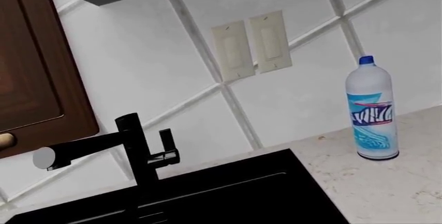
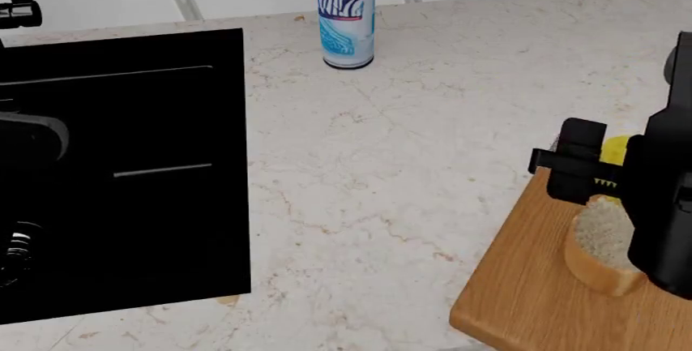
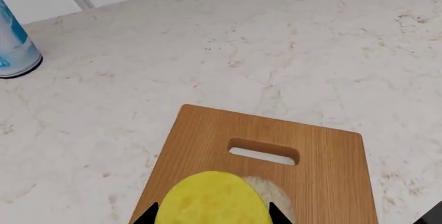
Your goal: Pick up the wedge of cheese and place it on the slice of bread to prepare a simple cheese on bread dish.
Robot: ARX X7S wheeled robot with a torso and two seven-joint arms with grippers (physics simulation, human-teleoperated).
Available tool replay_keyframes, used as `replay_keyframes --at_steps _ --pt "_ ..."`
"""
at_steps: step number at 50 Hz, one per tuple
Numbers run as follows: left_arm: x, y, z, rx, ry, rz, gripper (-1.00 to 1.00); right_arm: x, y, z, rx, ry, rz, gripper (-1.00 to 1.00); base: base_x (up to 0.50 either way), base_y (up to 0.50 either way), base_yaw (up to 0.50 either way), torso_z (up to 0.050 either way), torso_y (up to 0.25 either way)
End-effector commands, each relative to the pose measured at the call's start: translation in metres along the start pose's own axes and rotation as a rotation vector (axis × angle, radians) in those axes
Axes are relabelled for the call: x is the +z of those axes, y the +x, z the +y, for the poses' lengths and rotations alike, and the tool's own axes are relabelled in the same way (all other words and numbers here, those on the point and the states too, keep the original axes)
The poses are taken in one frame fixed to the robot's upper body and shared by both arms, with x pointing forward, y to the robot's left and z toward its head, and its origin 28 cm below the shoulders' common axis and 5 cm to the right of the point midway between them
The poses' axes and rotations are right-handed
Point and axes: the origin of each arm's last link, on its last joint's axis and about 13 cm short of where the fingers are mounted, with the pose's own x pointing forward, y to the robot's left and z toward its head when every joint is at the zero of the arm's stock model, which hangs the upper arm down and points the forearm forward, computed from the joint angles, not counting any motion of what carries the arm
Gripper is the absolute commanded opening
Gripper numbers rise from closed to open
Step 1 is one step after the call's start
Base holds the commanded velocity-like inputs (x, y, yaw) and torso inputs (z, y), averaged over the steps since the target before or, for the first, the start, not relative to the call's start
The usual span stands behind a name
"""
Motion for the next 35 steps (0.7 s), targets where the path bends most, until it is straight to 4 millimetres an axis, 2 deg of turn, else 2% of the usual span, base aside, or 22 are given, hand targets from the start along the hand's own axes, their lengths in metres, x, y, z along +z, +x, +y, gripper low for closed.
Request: replay_keyframes --at_steps 1,21,35 --pt "0.0 0.0 0.0 0.0 0.001 0.0 1.0 -0.01 0.005 -0.003 -0.007 -0.002 0.023 -1.0 0.0 0.0 0.0 0.0 0.0" --pt "0.0 0.0 -0.001 -0.002 0.003 0.005 1.0 -0.027 0.02 -0.001 -0.012 0.002 0.081 -1.0 0.0 0.0 0.0 0.0 0.0" --pt "0.0 0.001 0.0 0.0 0.003 0.006 1.0 -0.031 0.026 -0.007 -0.025 0.007 0.086 -1.0 0.0 0.0 0.0 0.0 0.0"
